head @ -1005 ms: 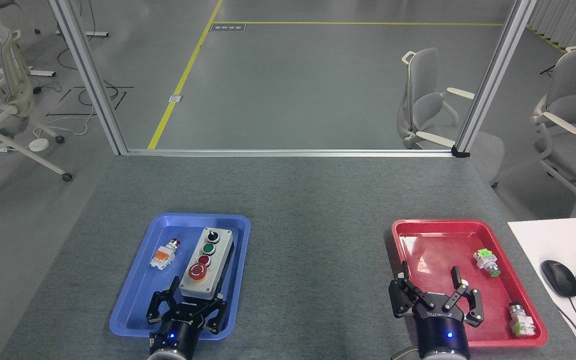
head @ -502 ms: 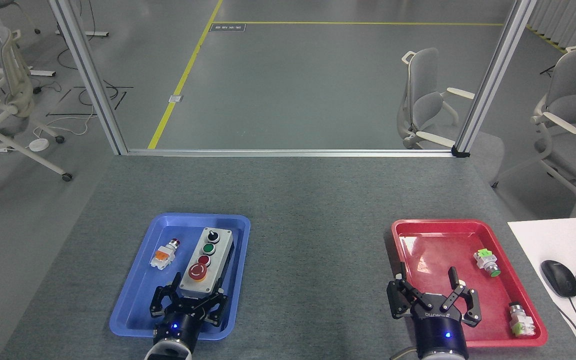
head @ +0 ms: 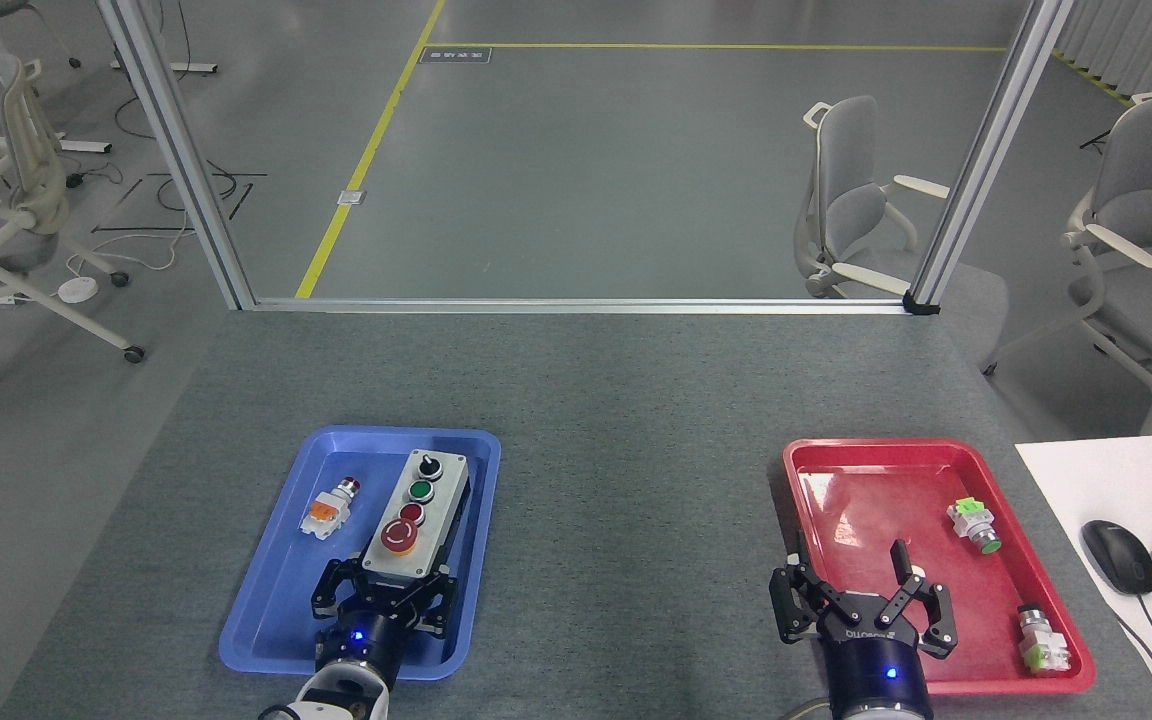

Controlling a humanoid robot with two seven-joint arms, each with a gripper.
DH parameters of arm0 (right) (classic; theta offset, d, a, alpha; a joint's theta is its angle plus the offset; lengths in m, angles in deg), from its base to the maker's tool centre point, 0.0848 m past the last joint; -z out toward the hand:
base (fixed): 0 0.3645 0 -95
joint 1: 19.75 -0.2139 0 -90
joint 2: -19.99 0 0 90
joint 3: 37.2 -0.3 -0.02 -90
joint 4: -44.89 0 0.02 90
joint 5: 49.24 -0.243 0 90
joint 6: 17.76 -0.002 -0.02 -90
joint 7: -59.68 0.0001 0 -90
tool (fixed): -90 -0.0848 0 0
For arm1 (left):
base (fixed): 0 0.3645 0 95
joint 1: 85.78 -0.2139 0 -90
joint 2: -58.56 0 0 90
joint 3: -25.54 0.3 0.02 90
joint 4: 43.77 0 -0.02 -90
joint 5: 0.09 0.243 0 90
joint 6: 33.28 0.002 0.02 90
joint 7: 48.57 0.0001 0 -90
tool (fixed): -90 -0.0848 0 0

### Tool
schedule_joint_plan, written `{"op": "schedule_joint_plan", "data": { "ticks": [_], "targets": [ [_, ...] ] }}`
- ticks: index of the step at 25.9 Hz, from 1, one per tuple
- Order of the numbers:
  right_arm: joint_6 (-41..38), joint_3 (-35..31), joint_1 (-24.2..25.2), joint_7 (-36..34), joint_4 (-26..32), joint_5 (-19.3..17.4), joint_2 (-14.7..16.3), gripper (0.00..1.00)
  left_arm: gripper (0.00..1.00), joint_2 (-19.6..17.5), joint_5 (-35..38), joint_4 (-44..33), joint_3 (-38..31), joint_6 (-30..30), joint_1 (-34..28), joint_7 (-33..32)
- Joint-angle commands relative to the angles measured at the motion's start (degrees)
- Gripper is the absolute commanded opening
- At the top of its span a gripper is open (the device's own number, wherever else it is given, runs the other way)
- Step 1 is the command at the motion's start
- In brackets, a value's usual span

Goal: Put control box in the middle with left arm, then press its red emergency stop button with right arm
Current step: 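Lift the control box with the left gripper and carry it toward the table middle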

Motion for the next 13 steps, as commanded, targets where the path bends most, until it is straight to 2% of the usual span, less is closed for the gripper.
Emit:
{"op": "schedule_joint_plan", "data": {
  "ticks": [1,5,10,13],
  "targets": [
    [0.0,0.3,-0.2,0.1,0.0,0.0,0.0,0.98,0.0,-0.3,-0.1,-0.3,-0.1,-1.1,0.3,0.0],
    [0.2,0.3,-0.1,0.1,0.0,-0.1,-0.1,0.98,0.0,-0.7,-0.2,-5.3,-0.9,-1.3,0.3,0.1],
    [0.4,0.4,-0.1,0.1,0.0,0.0,-1.4,0.98,0.0,-3.8,-6.6,-18.0,-1.0,-2.3,-1.5,-0.6],
    [0.2,0.3,0.0,0.1,0.0,0.0,-1.3,0.98,0.0,-3.4,-6.4,-24.4,-0.2,-2.3,-4.1,-1.0]
  ]
}}
